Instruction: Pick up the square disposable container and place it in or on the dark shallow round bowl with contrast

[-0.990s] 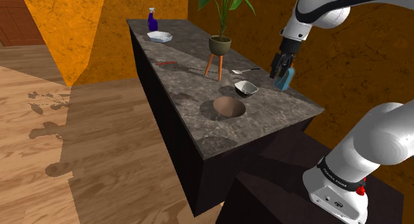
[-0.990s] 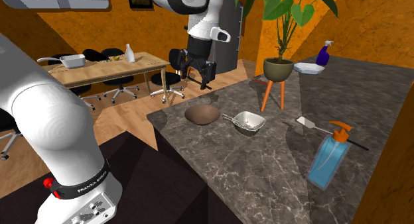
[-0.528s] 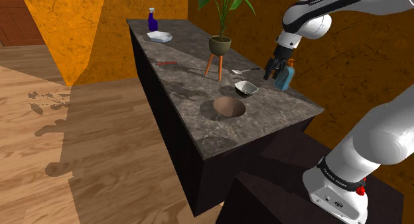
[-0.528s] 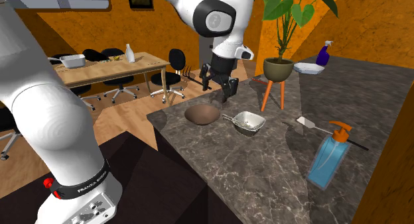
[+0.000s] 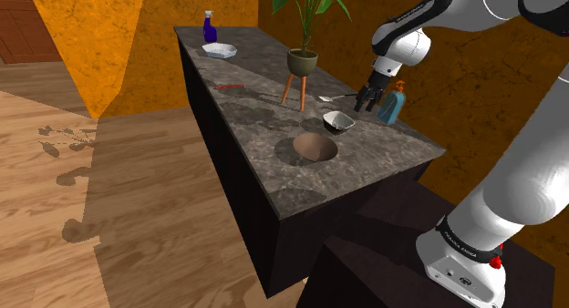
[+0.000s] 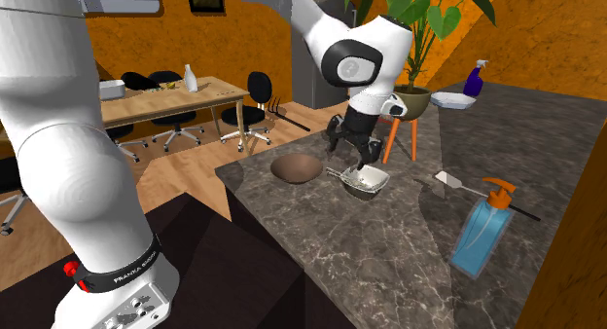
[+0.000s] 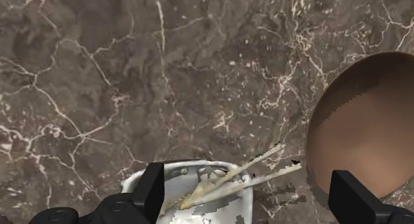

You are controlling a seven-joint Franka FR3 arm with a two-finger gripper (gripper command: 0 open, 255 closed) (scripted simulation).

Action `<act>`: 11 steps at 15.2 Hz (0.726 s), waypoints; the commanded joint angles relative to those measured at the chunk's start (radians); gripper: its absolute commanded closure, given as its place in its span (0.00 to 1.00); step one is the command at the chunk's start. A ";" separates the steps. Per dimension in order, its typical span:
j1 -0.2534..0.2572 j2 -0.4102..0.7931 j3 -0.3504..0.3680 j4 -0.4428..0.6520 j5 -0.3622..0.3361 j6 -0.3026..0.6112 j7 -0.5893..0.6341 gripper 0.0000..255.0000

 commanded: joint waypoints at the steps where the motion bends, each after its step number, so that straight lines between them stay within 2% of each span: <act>1: -0.020 0.082 0.001 0.062 0.058 0.009 -0.047 0.00; 7: -0.114 0.317 0.030 0.271 0.201 0.004 -0.154 0.00; 10: -0.168 0.432 0.051 0.394 0.255 -0.010 -0.185 0.00; 11: -0.170 0.436 0.053 0.398 0.256 -0.010 -0.185 0.00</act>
